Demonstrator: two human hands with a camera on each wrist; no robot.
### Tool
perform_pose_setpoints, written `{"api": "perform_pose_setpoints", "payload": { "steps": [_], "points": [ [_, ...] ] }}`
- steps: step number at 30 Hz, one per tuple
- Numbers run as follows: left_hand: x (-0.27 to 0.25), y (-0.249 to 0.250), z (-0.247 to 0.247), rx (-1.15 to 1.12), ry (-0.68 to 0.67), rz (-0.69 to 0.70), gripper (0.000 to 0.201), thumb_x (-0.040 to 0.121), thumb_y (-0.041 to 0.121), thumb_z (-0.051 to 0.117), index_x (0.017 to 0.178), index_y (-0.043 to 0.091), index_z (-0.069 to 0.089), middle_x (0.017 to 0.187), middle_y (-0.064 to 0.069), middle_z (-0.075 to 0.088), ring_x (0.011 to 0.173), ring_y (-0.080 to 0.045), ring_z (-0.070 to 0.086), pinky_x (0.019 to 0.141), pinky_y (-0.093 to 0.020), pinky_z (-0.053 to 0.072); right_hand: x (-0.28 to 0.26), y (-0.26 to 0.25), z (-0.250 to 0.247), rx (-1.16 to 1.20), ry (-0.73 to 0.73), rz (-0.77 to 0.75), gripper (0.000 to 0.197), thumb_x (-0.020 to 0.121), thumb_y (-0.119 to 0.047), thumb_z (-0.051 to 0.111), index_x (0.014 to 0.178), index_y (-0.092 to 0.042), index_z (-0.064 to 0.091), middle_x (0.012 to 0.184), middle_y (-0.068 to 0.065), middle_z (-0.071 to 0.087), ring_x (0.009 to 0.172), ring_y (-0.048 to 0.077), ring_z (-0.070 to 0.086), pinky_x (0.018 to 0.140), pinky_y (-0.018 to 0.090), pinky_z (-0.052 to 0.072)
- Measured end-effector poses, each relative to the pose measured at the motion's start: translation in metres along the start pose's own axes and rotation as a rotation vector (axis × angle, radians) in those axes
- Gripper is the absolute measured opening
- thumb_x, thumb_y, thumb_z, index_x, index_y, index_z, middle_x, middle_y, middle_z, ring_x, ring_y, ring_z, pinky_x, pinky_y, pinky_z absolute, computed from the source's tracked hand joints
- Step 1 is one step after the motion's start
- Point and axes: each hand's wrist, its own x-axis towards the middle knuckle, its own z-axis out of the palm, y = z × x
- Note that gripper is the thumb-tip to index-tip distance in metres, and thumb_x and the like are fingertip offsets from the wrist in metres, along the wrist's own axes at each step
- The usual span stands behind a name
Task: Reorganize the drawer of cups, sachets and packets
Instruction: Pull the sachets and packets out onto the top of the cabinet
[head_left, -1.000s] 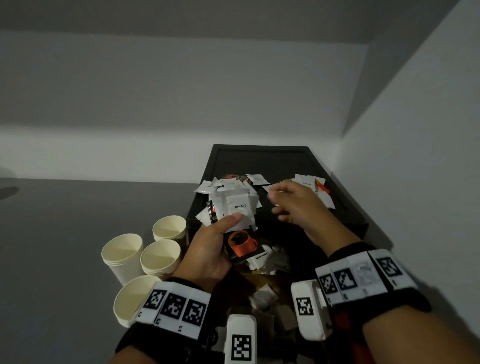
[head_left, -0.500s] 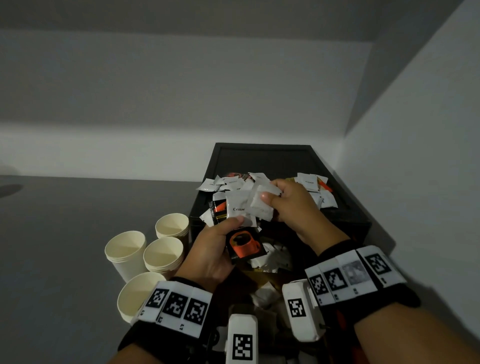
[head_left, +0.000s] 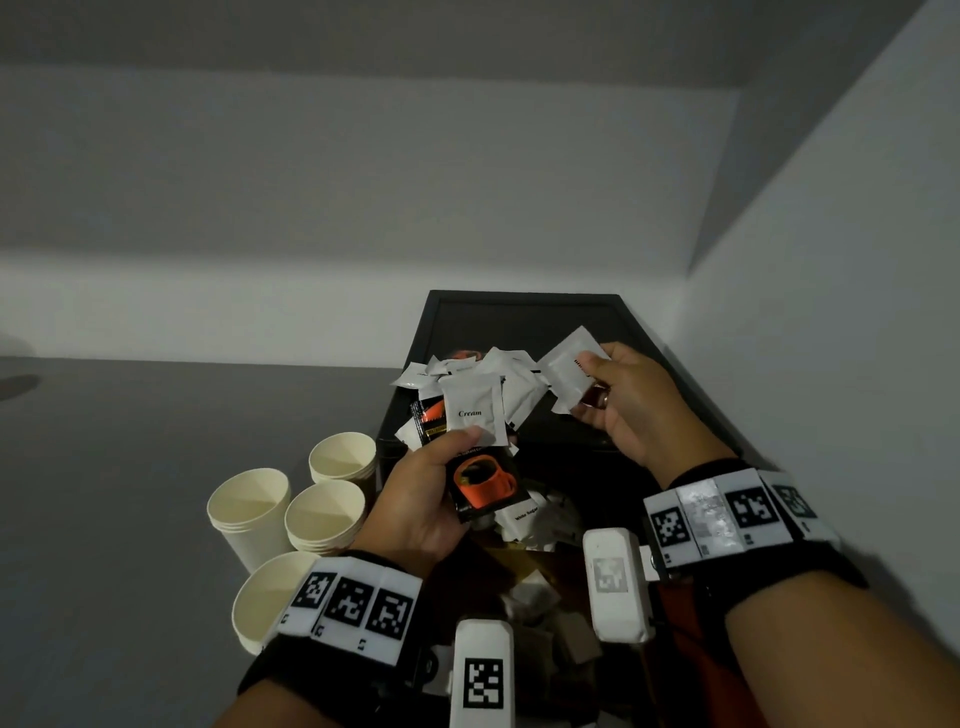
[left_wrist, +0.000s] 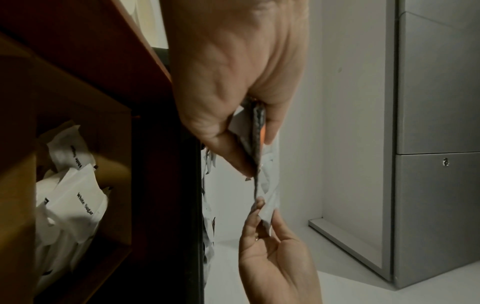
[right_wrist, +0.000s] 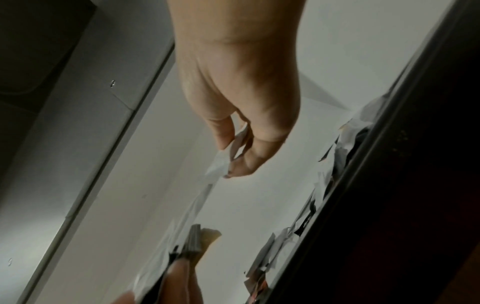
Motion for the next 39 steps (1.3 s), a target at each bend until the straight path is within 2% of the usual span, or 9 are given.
{"api": "perform_pose_setpoints", "payload": {
  "steps": [4, 8, 12, 20, 25, 28, 35, 37, 39],
  "points": [
    [0.001, 0.001, 0.002, -0.001, -0.009, 0.005, 0.005, 0.08, 0.008, 0.06, 0.083, 0.003, 0.061, 0.073, -0.014, 0.068, 0.066, -0.028, 0.067, 0.077, -0.045, 0.049, -0.004, 0.0, -0.002, -0.027, -0.158, -0.01, 0.017, 0.092, -0.005, 0.049, 0.077, -0.012, 0.053, 0.084, 0.006, 0.057, 0.08, 0.018, 0.056, 0.063, 0.031, 0.047],
    [0.001, 0.0, 0.003, 0.0, -0.036, -0.026, 0.022, 0.069, 0.011, 0.064, 0.089, 0.002, 0.06, 0.086, -0.016, 0.065, 0.077, -0.031, 0.065, 0.061, -0.042, 0.057, -0.007, 0.001, 0.007, -0.293, -0.179, -0.102, 0.017, 0.086, -0.001, 0.056, 0.077, -0.015, 0.056, 0.081, 0.005, 0.06, 0.074, 0.018, 0.06, 0.063, 0.031, 0.049],
    [0.0, 0.003, -0.001, -0.059, -0.043, -0.01, 0.026, 0.074, 0.009, 0.061, 0.1, 0.003, 0.06, 0.09, -0.017, 0.069, 0.077, -0.03, 0.068, 0.078, -0.048, 0.053, 0.0, 0.001, 0.001, -0.21, -0.068, -0.116, 0.021, 0.085, 0.002, 0.057, 0.076, -0.016, 0.054, 0.084, 0.005, 0.058, 0.076, 0.019, 0.057, 0.064, 0.032, 0.049],
    [0.004, 0.01, -0.016, -0.124, 0.084, 0.041, 0.03, 0.088, 0.008, 0.054, 0.118, 0.004, 0.057, 0.088, -0.016, 0.069, 0.071, -0.026, 0.069, 0.06, -0.038, 0.059, 0.036, 0.012, 0.016, -0.201, 0.052, -0.025, 0.014, 0.089, -0.003, 0.056, 0.09, -0.017, 0.056, 0.112, 0.011, 0.059, 0.102, 0.028, 0.059, 0.077, 0.039, 0.054],
    [0.002, 0.013, -0.018, -0.124, 0.067, 0.053, 0.028, 0.089, 0.007, 0.052, 0.115, 0.005, 0.058, 0.091, -0.017, 0.069, 0.073, -0.028, 0.069, 0.065, -0.043, 0.058, 0.053, 0.024, 0.044, -0.365, 0.024, -0.028, 0.01, 0.089, -0.006, 0.057, 0.094, -0.013, 0.06, 0.111, 0.012, 0.061, 0.103, 0.028, 0.06, 0.091, 0.044, 0.051],
    [0.002, 0.015, -0.017, -0.114, 0.069, 0.029, 0.024, 0.089, 0.007, 0.052, 0.112, 0.005, 0.058, 0.093, -0.017, 0.067, 0.079, -0.03, 0.066, 0.066, -0.045, 0.057, 0.055, 0.024, 0.037, -0.583, 0.1, -0.058, 0.024, 0.089, -0.006, 0.053, 0.112, -0.002, 0.06, 0.107, 0.016, 0.061, 0.1, 0.03, 0.059, 0.09, 0.043, 0.05],
    [0.003, 0.015, -0.016, -0.08, 0.065, 0.025, 0.023, 0.087, 0.007, 0.054, 0.111, 0.005, 0.056, 0.095, -0.019, 0.065, 0.083, -0.031, 0.063, 0.084, -0.048, 0.049, 0.068, 0.011, -0.004, -0.658, 0.316, -0.121, 0.024, 0.092, -0.01, 0.052, 0.112, 0.002, 0.058, 0.09, 0.011, 0.06, 0.072, 0.024, 0.059, 0.07, 0.029, 0.049],
    [0.004, 0.014, -0.014, -0.063, 0.055, 0.02, 0.025, 0.087, 0.007, 0.055, 0.111, 0.005, 0.056, 0.091, -0.018, 0.066, 0.08, -0.03, 0.064, 0.081, -0.046, 0.051, 0.066, 0.01, -0.009, -0.594, 0.358, -0.13, 0.04, 0.09, -0.018, 0.059, 0.126, -0.004, 0.05, 0.115, 0.012, 0.057, 0.094, 0.025, 0.06, 0.082, 0.031, 0.047],
    [0.006, 0.013, -0.014, -0.057, 0.047, 0.021, 0.024, 0.087, 0.007, 0.055, 0.11, 0.005, 0.056, 0.09, -0.018, 0.067, 0.077, -0.029, 0.066, 0.074, -0.044, 0.054, 0.057, 0.007, -0.003, -0.646, 0.364, -0.159, 0.053, 0.088, -0.024, 0.062, 0.135, -0.012, 0.041, 0.138, 0.012, 0.037, 0.11, 0.025, 0.051, 0.078, 0.027, 0.041]
  ]
}}
